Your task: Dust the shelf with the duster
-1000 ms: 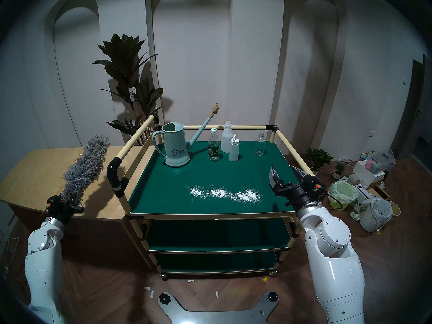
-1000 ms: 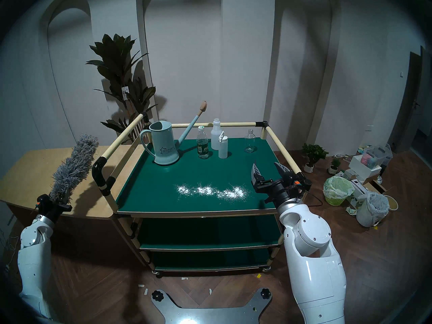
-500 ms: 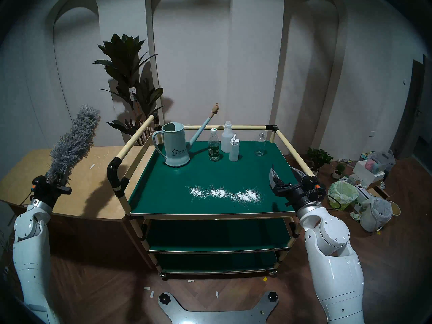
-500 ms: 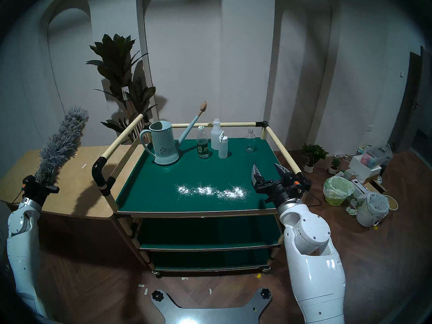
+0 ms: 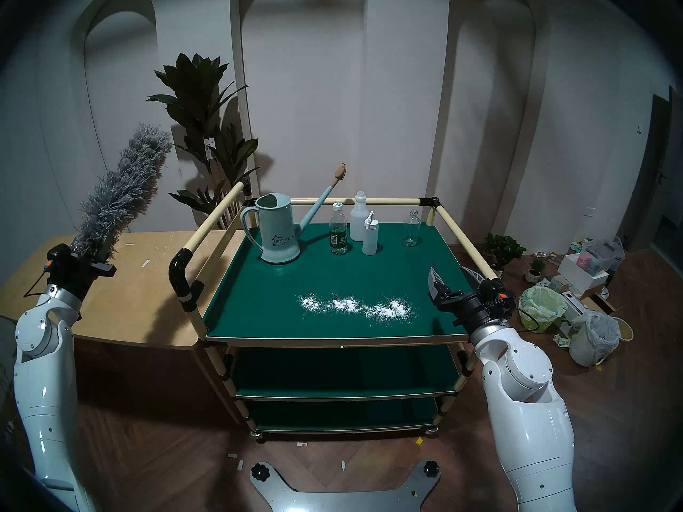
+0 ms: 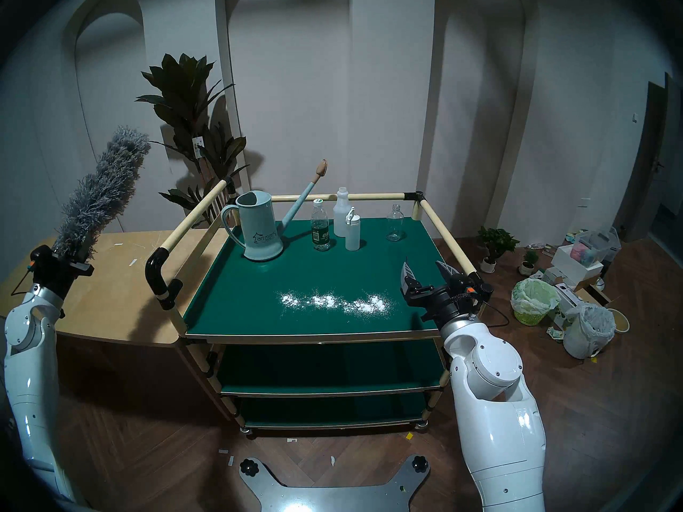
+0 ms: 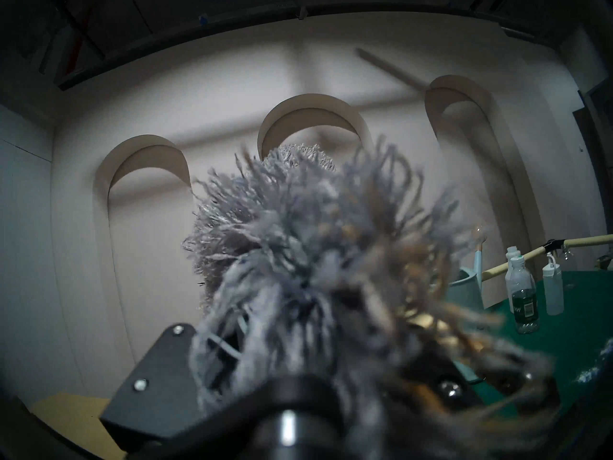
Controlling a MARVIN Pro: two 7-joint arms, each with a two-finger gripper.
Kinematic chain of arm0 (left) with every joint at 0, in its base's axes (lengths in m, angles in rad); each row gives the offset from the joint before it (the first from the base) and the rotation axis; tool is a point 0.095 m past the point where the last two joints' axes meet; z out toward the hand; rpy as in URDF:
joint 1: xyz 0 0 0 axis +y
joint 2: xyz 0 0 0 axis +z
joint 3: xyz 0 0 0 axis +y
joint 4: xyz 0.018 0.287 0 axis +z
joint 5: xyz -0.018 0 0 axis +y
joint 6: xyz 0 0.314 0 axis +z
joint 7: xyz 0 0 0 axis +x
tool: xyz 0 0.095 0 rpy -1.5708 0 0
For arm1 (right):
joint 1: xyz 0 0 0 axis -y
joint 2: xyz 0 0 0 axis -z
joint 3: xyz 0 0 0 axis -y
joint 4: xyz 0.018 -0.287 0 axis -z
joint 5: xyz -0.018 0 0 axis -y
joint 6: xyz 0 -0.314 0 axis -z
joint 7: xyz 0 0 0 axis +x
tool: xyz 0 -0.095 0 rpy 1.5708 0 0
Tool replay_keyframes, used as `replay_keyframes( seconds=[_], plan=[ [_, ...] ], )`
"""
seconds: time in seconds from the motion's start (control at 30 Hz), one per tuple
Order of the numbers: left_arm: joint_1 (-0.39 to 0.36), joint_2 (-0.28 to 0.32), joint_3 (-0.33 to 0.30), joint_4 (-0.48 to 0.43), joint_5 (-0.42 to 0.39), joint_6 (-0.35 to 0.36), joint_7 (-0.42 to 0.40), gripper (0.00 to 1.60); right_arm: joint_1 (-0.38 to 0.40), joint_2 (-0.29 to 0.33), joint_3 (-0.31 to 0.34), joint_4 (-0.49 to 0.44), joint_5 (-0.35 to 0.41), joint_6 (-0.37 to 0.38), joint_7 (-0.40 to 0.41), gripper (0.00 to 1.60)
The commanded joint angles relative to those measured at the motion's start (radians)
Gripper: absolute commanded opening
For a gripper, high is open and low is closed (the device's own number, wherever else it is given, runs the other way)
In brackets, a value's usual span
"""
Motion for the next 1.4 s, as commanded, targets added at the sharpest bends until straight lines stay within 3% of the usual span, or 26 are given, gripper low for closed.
replay_keyframes(
  seconds=[0.0, 0.57, 0.97, 1.37],
  plan=[
    [0.002, -0.019, 0.021, -0.124, -0.034, 0.072, 0.002, 0.0, 0.029, 0.004, 0.012, 0.009, -0.001, -0.005, -0.008, 1.6],
    [-0.002, -0.093, 0.143, -0.332, -0.105, 0.259, 0.035, 0.0, 0.076, 0.004, 0.022, 0.053, 0.001, -0.008, -0.033, 1.6],
    [0.107, -0.178, 0.246, -0.494, -0.141, 0.462, 0.11, 0.0, 0.192, 0.02, 0.032, 0.052, 0.009, -0.022, -0.044, 1.6],
    [0.194, -0.235, 0.298, -0.613, -0.153, 0.613, 0.206, 0.0, 0.309, 0.052, 0.039, 0.084, 0.008, -0.026, -0.05, 1.6]
  ],
)
